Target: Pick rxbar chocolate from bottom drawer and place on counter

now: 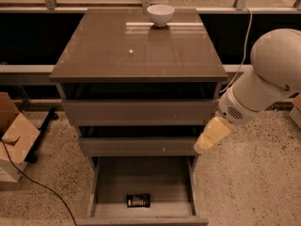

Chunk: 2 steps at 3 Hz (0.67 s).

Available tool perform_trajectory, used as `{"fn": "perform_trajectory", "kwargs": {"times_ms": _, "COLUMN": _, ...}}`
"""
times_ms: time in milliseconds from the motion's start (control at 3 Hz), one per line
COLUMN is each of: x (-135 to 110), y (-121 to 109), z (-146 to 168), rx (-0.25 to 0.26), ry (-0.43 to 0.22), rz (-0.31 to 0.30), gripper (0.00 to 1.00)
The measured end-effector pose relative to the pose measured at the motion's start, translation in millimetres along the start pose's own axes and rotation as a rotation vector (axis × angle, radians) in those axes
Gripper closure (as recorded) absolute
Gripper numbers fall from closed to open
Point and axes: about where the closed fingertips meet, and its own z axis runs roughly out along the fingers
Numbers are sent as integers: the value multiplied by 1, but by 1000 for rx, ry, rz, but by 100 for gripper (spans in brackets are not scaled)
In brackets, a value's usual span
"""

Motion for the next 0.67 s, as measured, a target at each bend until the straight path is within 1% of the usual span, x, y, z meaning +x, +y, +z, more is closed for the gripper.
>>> {"fn": "perform_trajectory", "kwargs": {"times_ms": 333, "x": 0, "y": 0, "z": 0, "rx": 0, "ry": 0, "rz": 0, "gripper": 0}}
{"fn": "perform_trajectory", "kwargs": {"times_ms": 667, "x": -8, "y": 3, "z": 34, "rx": -42, "ry": 10, "rz": 52, "gripper": 0}}
